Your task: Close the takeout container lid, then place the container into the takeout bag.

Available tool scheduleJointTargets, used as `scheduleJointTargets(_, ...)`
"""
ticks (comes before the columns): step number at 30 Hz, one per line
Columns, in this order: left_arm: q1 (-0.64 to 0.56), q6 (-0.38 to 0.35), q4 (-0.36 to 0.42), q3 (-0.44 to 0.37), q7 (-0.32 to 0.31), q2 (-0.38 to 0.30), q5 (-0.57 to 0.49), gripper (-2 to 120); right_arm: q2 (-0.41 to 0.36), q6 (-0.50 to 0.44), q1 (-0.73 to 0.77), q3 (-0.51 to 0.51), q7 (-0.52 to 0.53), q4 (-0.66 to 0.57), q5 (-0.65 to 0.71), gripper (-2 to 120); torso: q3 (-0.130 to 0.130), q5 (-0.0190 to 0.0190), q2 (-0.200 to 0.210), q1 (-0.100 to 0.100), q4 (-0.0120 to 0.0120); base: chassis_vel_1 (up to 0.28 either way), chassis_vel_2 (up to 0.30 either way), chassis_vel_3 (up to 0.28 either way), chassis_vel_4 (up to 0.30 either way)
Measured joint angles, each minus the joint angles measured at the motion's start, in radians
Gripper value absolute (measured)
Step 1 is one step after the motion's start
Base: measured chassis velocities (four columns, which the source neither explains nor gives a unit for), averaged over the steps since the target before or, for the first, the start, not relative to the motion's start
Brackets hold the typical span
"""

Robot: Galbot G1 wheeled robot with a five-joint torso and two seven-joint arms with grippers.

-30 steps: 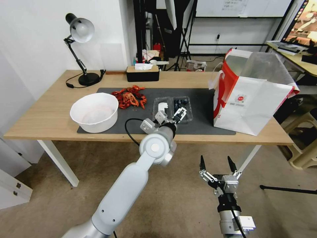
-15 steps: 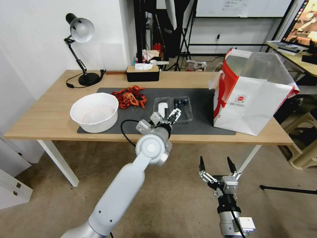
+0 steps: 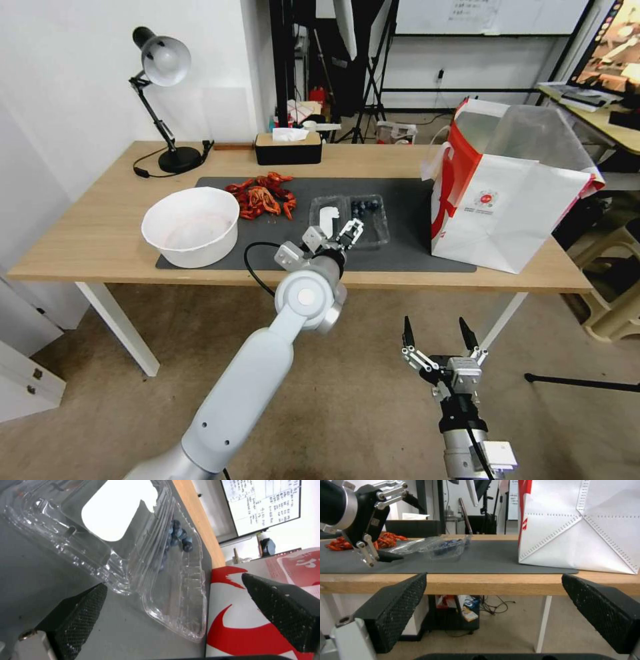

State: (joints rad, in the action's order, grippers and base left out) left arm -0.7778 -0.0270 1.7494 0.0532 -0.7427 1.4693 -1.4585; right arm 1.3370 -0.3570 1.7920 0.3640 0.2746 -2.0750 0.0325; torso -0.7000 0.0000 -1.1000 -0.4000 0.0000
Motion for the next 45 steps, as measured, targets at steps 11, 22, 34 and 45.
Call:
scheduleJointTargets(11, 0.001, 0.011, -0.022, -0.008, 0.018, 0.002, 0.000, 100, 0.003, -0.002, -0.004, 0.000, 0.000, 0.002, -0.001, 100, 0.000, 0.0000, 0.000, 0.000, 0.0001, 0.000, 0.000, 0.000, 0.000)
scheduleJointTargets(22, 0.010, 0.021, -0.045, -0.015, 0.027, 0.008, 0.003, 100, 0.009, -0.002, -0.005, -0.001, -0.001, 0.004, -0.003, 100, 0.000, 0.0000, 0.000, 0.000, 0.0000, 0.000, 0.000, 0.000, 0.000)
scheduleJointTargets(34, 0.002, 0.066, -0.049, -0.029, 0.110, 0.010, 0.013, 100, 0.015, -0.004, 0.002, -0.001, -0.003, 0.005, -0.014, 100, 0.000, 0.0000, 0.000, 0.000, 0.0000, 0.000, 0.000, 0.000, 0.000)
scheduleJointTargets(45, -0.027, 0.085, -0.016, -0.016, 0.239, -0.011, 0.091, 100, 0.017, -0.009, 0.013, -0.004, -0.003, 0.004, -0.025, 100, 0.000, 0.0000, 0.000, 0.000, 0.0001, 0.000, 0.000, 0.000, 0.000)
